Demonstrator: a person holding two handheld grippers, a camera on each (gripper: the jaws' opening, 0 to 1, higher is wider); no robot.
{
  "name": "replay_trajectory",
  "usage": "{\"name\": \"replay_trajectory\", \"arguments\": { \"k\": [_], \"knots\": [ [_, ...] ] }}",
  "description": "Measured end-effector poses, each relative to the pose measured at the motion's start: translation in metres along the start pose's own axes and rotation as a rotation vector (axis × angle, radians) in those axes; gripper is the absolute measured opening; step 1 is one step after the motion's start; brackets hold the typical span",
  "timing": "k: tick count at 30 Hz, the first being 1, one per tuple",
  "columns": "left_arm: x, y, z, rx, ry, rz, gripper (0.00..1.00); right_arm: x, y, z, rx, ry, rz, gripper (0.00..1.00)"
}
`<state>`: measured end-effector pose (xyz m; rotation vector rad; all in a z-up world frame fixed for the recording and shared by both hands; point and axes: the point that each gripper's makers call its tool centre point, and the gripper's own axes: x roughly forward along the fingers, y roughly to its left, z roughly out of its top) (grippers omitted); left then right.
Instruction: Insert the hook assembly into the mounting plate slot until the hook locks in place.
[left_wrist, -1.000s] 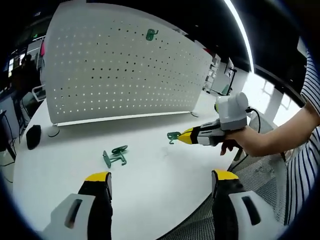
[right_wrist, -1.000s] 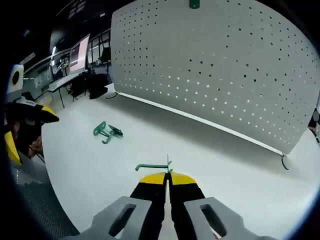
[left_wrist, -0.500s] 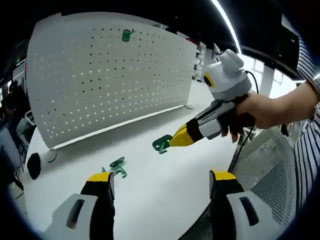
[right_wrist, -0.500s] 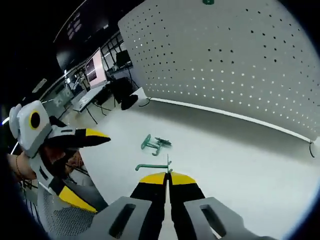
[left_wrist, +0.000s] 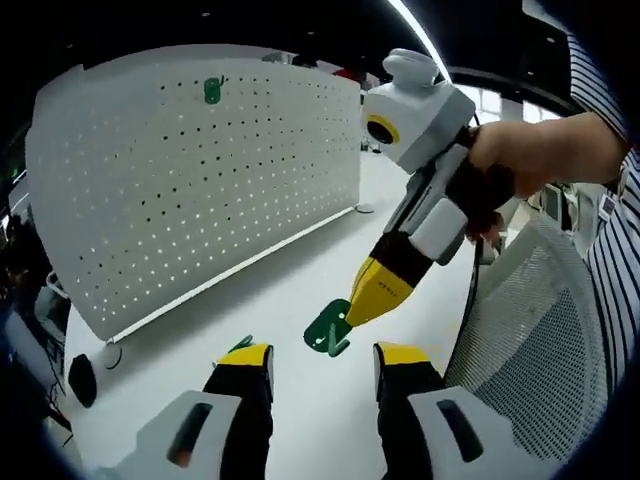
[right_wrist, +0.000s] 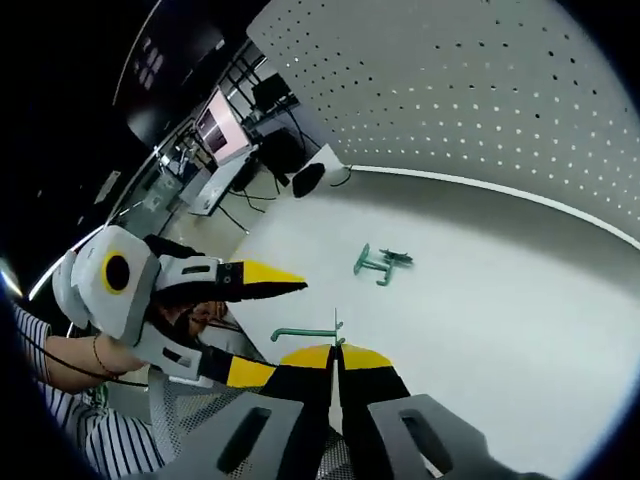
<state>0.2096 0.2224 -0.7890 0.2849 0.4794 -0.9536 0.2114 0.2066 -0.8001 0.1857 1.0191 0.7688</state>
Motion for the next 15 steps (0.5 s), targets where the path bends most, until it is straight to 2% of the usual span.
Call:
{"name": "replay_trajectory", "arguments": {
  "k": [2, 4, 7, 10, 12, 13, 15],
  "knots": [
    [0.000, -0.006, 0.001, 0.009, 0.008, -0.028, 0.35, 0.000, 0.002, -0.001, -0.007, 0.016, 0.005, 0.00],
    [0.001, -0.008, 0.002, 0.092, 0.011, -0.034, 0.29, 0.000, 0.003, -0.002, -0.007, 0.019, 0.006, 0.00],
    [0.001, -0.013, 0.001, 0.160, 0.029, -0.047, 0.19, 0.001, 0.004, -0.005, 0.006, 0.039, 0.014, 0.00],
    [0.002, -0.019, 0.000, 0.192, 0.048, -0.061, 0.18, 0.002, 0.005, -0.009, 0.017, 0.058, 0.025, 0.00],
    [0.003, -0.024, -0.001, 0.237, 0.064, -0.082, 0.19, 0.002, 0.007, -0.010, 0.050, 0.062, 0.046, 0.00],
    [0.003, -0.026, -0.001, 0.287, 0.074, -0.082, 0.17, 0.001, 0.007, -0.011, 0.059, 0.063, 0.052, 0.00],
    [0.004, -0.028, -0.004, 0.325, 0.097, -0.084, 0.17, 0.000, 0.007, -0.013, 0.053, 0.071, 0.049, 0.00]
  ]
}}
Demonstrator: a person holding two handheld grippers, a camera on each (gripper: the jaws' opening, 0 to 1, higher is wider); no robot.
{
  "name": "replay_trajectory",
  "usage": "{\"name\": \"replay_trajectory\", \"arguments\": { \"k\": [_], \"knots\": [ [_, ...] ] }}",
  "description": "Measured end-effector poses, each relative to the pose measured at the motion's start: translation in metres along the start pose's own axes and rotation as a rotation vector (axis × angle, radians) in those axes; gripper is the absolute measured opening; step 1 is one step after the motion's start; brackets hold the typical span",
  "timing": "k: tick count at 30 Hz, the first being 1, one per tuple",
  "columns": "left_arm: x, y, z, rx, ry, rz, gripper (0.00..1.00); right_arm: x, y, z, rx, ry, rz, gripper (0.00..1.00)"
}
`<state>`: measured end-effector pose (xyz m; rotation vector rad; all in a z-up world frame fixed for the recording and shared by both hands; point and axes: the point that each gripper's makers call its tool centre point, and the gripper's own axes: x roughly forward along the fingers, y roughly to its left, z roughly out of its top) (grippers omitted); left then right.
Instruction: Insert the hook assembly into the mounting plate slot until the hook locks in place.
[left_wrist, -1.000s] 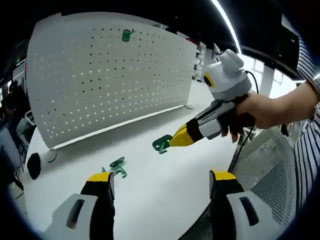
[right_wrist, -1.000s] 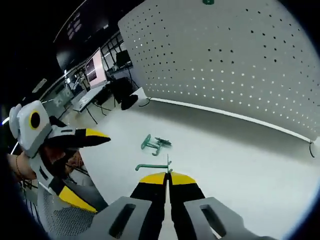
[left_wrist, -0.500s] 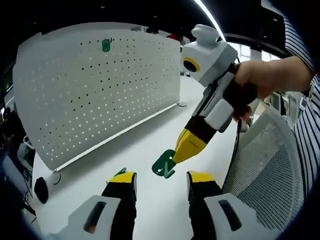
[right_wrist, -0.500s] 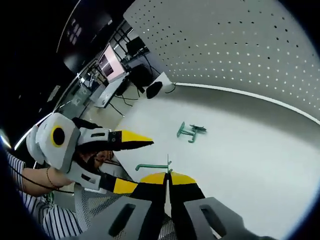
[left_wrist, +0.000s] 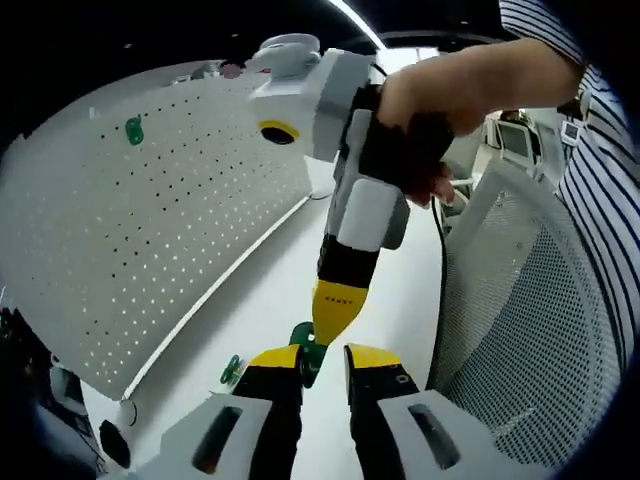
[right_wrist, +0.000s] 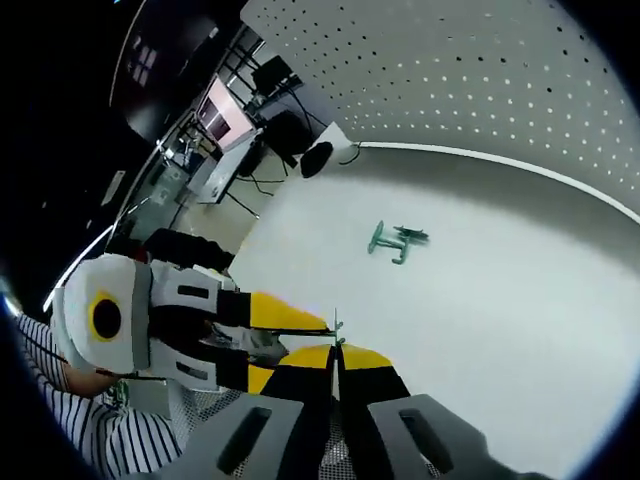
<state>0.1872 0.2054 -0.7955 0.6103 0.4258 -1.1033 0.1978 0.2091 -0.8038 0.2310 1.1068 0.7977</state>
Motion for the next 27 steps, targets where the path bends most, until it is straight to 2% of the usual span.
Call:
{"name": "replay_trajectory", "arguments": {
  "k": [9, 18, 27],
  "knots": [
    [-0.0002, 0.0034, 0.0001, 0.010, -0.007, 0.013, 0.05, -0.0022, -0.0001, -0.0076, 0.018, 0.032, 0.010, 0.00],
    [-0.0034, 0.0051, -0.0058, 0.013, 0.001, 0.026, 0.04, -0.0017, -0.0022, -0.0073, 0.042, 0.042, 0.012, 0.00],
    [-0.0021, 0.0013, -0.0080, 0.018, 0.004, 0.005, 0.03, -0.0013, -0.0030, -0.0098, 0.043, 0.053, 0.016, 0.00]
  ]
}}
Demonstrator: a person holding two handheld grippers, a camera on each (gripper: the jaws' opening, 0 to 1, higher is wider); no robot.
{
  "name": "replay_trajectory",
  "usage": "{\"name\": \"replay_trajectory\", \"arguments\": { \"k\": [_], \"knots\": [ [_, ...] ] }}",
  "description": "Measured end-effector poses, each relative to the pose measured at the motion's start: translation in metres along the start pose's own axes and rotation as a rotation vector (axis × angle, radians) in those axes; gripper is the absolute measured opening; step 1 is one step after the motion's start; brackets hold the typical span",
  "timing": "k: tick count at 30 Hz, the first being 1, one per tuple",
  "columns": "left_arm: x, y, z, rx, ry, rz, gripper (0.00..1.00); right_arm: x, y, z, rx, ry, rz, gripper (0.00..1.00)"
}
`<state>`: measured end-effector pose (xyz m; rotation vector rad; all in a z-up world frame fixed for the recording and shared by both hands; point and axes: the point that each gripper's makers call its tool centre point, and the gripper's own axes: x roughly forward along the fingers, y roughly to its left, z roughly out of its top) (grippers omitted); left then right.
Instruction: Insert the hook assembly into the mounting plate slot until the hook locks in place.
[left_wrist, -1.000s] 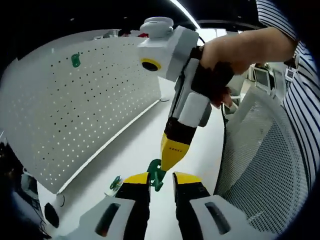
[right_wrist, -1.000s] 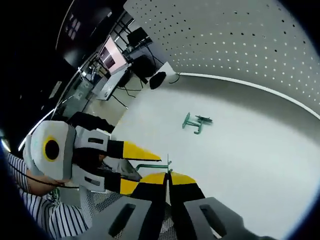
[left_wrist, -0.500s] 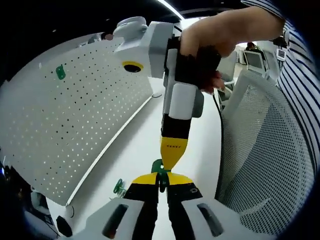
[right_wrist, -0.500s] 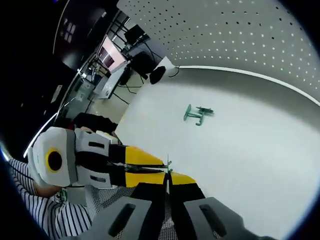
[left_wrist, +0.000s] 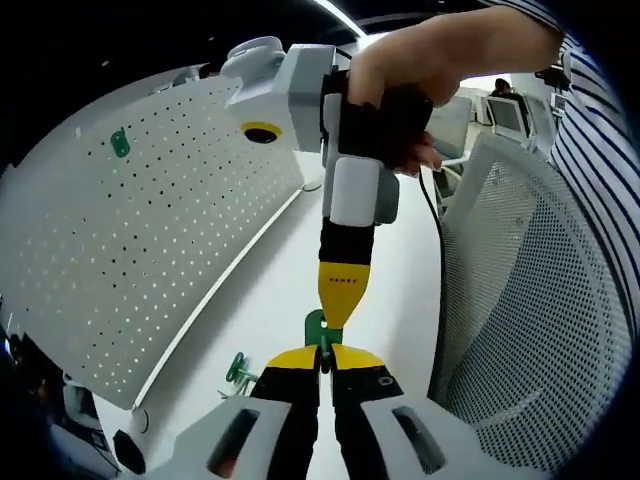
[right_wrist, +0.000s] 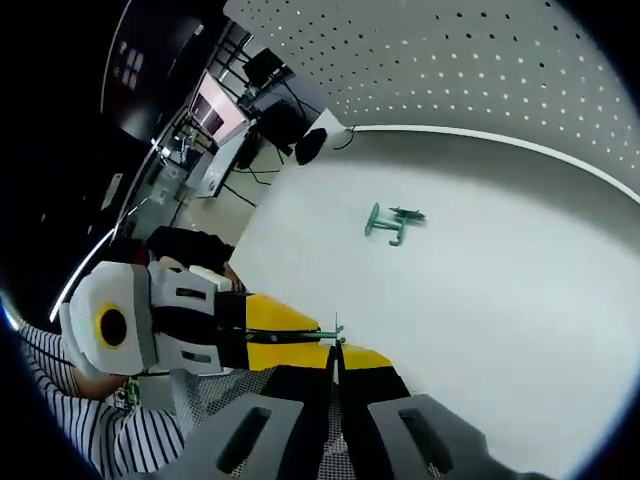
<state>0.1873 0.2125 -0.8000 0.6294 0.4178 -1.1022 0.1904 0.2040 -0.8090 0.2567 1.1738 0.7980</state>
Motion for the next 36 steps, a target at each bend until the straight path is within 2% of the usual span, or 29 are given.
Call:
{"name": "replay_trajectory", "arguments": {
  "k": [7, 9, 11, 15, 19, 21, 25, 27, 28, 29, 31, 32, 36],
  "knots": [
    [0.002, -0.001, -0.001, -0.011, 0.016, -0.023, 0.02, 0.001, -0.001, -0.001, -0.003, -0.008, 0.003, 0.00],
    [0.004, 0.000, -0.004, -0.033, 0.038, -0.027, 0.02, 0.004, -0.003, 0.000, -0.043, -0.025, 0.018, 0.00],
    [0.007, 0.001, -0.005, -0.058, 0.058, -0.032, 0.02, 0.003, -0.006, 0.000, -0.013, -0.039, 0.001, 0.00],
    [0.010, 0.006, -0.006, -0.114, 0.084, -0.018, 0.02, -0.004, -0.005, 0.009, -0.033, -0.106, -0.007, 0.05],
    [0.011, 0.012, -0.006, -0.172, 0.089, 0.003, 0.01, -0.019, -0.002, 0.023, -0.067, -0.215, -0.005, 0.06],
    [0.010, 0.018, -0.007, -0.197, 0.097, 0.025, 0.01, -0.030, -0.004, 0.031, -0.101, -0.282, -0.035, 0.07],
    [0.008, 0.030, -0.006, -0.272, 0.089, 0.071, 0.01, -0.053, -0.014, 0.040, -0.216, -0.387, -0.154, 0.10],
    [0.004, 0.040, -0.008, -0.311, 0.093, 0.125, 0.02, -0.066, -0.020, 0.045, -0.348, -0.452, -0.248, 0.14],
    [0.001, 0.046, -0.007, -0.291, 0.100, 0.156, 0.02, -0.071, -0.021, 0.045, -0.429, -0.471, -0.283, 0.16],
    [0.000, 0.048, -0.005, -0.296, 0.092, 0.169, 0.02, -0.073, -0.021, 0.044, -0.472, -0.474, -0.296, 0.17],
    [-0.003, 0.054, 0.001, -0.378, 0.058, 0.202, 0.02, -0.080, -0.022, 0.040, -0.484, -0.491, -0.346, 0.18],
    [-0.005, 0.059, 0.004, -0.406, 0.041, 0.225, 0.02, -0.085, -0.020, 0.042, -0.507, -0.526, -0.366, 0.20],
    [-0.009, 0.072, 0.015, -0.428, 0.010, 0.290, 0.01, -0.103, -0.026, 0.040, -0.520, -0.597, -0.466, 0.31]
  ]
}}
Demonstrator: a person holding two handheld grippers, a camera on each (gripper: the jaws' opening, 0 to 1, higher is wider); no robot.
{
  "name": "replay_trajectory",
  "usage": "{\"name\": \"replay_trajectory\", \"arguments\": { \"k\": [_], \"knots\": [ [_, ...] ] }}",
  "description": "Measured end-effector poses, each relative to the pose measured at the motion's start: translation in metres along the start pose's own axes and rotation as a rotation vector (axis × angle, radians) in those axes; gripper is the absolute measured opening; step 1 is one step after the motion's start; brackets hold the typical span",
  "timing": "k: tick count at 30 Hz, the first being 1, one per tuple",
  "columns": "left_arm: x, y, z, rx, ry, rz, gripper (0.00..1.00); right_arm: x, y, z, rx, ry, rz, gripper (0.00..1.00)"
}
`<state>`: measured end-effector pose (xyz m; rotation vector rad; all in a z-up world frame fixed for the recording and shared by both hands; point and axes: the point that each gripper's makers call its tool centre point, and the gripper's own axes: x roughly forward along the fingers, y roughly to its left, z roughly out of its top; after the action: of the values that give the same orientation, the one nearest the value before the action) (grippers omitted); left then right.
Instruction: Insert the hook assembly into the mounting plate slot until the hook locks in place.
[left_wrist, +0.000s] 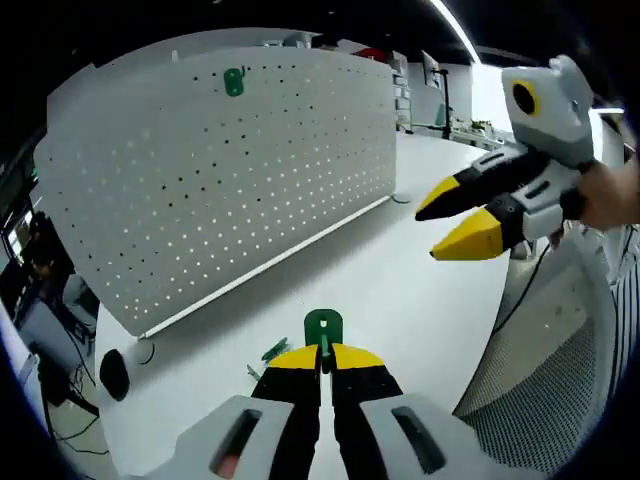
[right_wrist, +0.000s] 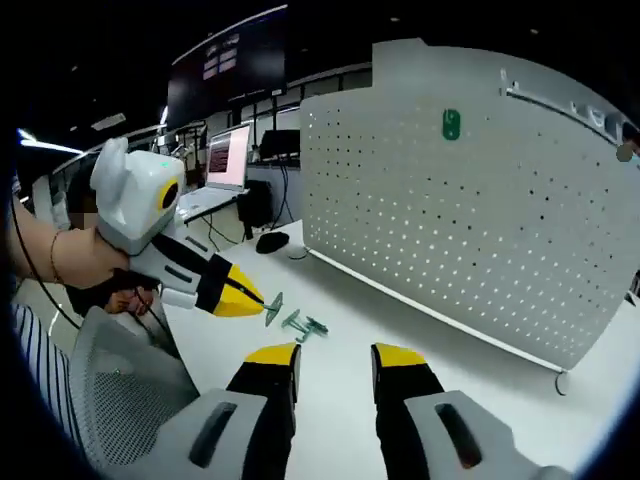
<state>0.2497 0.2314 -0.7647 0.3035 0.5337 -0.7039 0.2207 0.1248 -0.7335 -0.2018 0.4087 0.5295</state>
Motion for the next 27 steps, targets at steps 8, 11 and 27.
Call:
{"name": "replay_trajectory", "arguments": {
  "k": [8, 11, 27],
  "knots": [
    [-0.017, 0.038, 0.035, -0.096, -0.156, 0.207, 0.01, -0.022, -0.025, -0.028, -0.016, 0.040, -0.145, 0.41],
    [-0.017, 0.043, 0.043, -0.106, -0.169, 0.225, 0.01, -0.030, -0.029, -0.033, -0.012, 0.032, -0.172, 0.43],
    [-0.005, 0.050, 0.090, -0.172, -0.307, 0.295, 0.01, -0.037, -0.037, -0.061, -0.041, 0.064, -0.275, 0.69]
  ]
}}
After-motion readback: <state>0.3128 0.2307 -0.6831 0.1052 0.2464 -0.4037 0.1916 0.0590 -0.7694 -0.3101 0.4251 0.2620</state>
